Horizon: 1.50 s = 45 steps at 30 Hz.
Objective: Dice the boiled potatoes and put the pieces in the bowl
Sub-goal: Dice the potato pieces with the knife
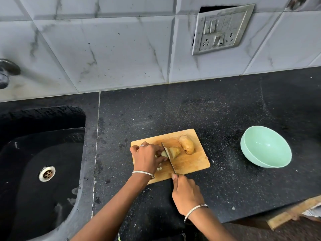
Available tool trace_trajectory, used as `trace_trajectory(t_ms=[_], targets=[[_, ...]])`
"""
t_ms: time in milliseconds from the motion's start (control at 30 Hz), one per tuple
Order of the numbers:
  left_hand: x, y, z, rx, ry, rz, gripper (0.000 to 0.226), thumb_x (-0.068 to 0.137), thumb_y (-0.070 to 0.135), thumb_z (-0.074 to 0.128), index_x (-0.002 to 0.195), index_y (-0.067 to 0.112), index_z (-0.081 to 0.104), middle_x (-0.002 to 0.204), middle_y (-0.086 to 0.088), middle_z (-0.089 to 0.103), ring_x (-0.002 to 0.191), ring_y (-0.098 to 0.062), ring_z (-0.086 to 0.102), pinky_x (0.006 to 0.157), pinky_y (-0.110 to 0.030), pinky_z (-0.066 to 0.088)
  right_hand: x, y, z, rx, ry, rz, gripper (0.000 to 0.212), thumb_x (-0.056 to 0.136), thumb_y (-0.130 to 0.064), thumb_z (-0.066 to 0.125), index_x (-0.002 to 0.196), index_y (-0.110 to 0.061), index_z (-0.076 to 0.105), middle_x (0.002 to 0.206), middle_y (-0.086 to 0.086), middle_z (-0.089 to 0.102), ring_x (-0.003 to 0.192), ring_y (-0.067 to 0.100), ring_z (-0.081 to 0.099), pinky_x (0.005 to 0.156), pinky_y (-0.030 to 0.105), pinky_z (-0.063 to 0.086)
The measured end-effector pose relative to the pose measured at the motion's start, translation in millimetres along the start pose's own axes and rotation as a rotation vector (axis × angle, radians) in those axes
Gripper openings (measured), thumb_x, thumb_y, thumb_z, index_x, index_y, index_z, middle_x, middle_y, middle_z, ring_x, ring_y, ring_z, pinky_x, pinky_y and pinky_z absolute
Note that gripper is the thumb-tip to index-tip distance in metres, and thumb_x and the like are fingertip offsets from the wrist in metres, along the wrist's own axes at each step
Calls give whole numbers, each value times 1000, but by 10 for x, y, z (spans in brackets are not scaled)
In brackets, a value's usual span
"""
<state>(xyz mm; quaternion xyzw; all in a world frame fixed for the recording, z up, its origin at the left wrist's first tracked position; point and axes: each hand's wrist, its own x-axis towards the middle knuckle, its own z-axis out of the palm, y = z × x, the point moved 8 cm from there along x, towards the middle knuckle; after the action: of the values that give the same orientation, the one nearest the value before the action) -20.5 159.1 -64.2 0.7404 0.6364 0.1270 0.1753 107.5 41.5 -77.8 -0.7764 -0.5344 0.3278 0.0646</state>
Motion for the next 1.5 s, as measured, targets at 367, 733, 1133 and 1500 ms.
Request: trace_trajectory(t_ms=[367, 733, 1133, 1500], targets=[[-22, -27, -31, -28, 5, -23, 31, 74, 50, 75, 101, 37, 69, 90, 17, 68, 103, -11, 51, 88, -39, 21, -230, 261, -69, 24, 37, -61, 43, 101, -51, 15, 85, -27, 47, 82, -5, 60, 77, 21, 58, 68, 36, 42], [-34, -63, -40, -26, 15, -32, 20, 81, 41, 71, 100, 36, 72, 93, 17, 70, 105, -13, 50, 95, -41, 21, -112, 110, 8, 17, 37, -89, 38, 102, -50, 17, 85, -27, 43, 80, -4, 54, 84, 24, 60, 67, 37, 42], [5, -86, -29, -44, 32, -59, 13, 78, 39, 73, 90, 35, 73, 88, 15, 71, 100, -12, 50, 86, -38, 19, -35, 37, 52, 40, -42, -45, 43, 103, -50, 20, 90, -22, 50, 80, -3, 53, 90, 28, 62, 71, 37, 47], [-32, -115, -92, -27, 35, -86, 10, 74, 39, 76, 82, 33, 71, 78, 16, 68, 96, -11, 52, 91, -39, 22, -120, -33, -1, -229, 74, -148, 41, 105, -46, 20, 112, -18, 49, 101, 5, 67, 97, 30, 66, 66, 37, 45]])
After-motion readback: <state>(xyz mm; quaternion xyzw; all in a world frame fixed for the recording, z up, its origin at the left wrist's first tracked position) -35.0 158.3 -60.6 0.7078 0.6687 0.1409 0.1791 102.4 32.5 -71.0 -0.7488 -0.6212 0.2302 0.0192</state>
